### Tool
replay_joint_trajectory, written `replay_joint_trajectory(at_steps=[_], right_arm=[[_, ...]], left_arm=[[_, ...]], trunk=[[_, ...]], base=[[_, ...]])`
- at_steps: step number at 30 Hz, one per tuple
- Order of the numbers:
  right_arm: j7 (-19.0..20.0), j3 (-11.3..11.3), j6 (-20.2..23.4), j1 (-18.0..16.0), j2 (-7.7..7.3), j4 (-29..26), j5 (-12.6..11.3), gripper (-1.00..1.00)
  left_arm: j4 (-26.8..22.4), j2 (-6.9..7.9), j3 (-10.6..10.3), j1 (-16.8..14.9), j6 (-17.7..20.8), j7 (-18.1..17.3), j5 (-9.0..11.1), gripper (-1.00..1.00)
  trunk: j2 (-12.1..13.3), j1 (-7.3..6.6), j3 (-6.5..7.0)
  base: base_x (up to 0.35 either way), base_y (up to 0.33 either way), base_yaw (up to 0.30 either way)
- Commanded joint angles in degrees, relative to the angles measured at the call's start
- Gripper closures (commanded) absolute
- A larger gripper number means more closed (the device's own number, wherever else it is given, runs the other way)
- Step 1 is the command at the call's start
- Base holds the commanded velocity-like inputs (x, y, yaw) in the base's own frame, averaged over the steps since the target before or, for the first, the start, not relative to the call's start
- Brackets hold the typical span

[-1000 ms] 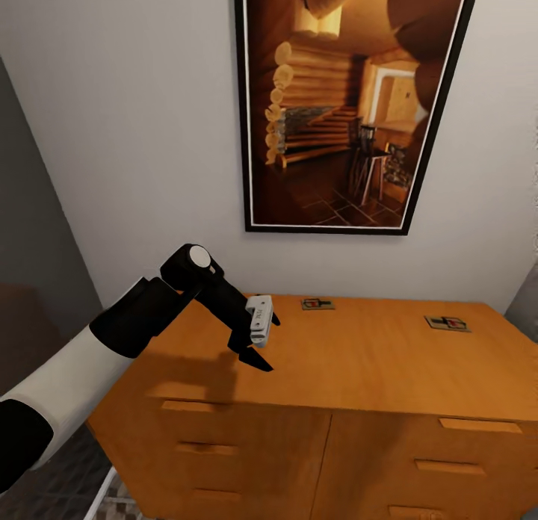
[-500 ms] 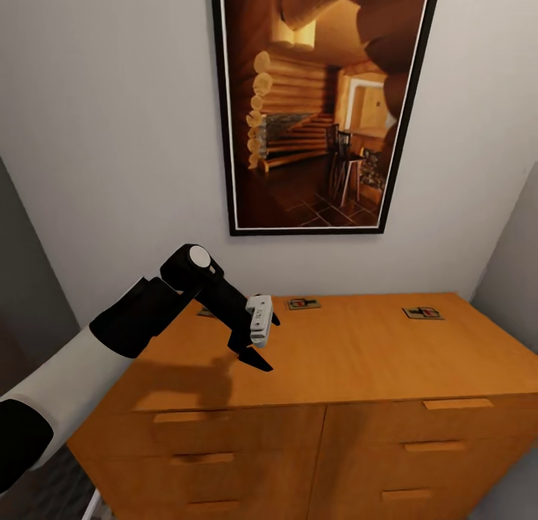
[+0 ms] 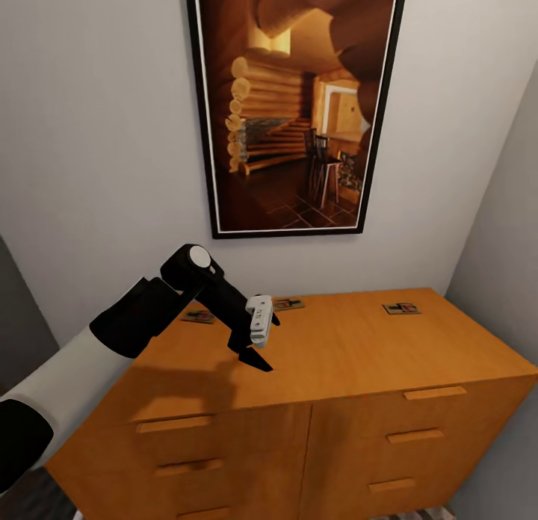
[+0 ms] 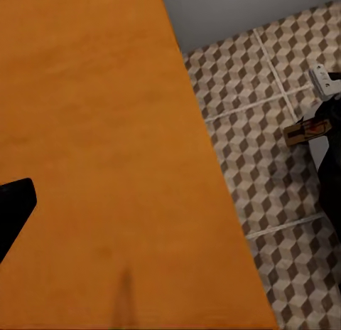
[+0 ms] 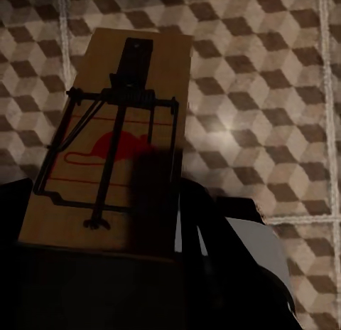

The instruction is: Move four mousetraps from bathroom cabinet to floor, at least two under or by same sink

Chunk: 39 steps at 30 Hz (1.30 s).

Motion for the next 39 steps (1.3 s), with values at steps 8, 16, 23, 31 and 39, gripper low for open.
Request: replay_joint_trajectory(at_steps=[8,16,23,31,39], right_arm=[[0.25,0.44,-0.22,-0.06,-0.04,0.06,-0.62,1.00],[0.25,0.44,-0.22,-0.07,0.02,0.07,-0.65,1.00],[0.25,0.47,-0.22,-0.07,0.06,0.08,-0.65,1.00],[0.25,0.53,-0.22,-0.07,0.13,0.08,-0.67,1.00],[0.33,0.53,-0.30,-0.04,0.10,0.02,-0.66,1.00]], left_arm=[[-0.08,0.03,-1.68,-0.05,0.65,-0.38,-0.38,-1.00],[0.24,0.03,-1.94,-0.05,0.78,-0.38,-0.47,-1.00],[2.25,-0.09,-1.52,-0.04,0.96,-0.38,-3.62,-1.00],[2.64,-0.14,-1.32,-0.05,1.40,-0.38,-7.31,-1.00],[2.58,-0.15,-1.36,-0.05,1.45,-0.38,-7.50,-1.00]], trunk=[[-0.03,0.00,-0.05],[-0.03,0.00,-0.05],[-0.03,0.00,-0.05],[-0.03,0.00,-0.05],[-0.03,0.00,-0.05]], base=[[0.000,0.256,-0.004],[0.000,0.245,0.000],[0.000,0.036,0.000],[0.000,0.003,0.000],[0.000,0.000,0.000]])
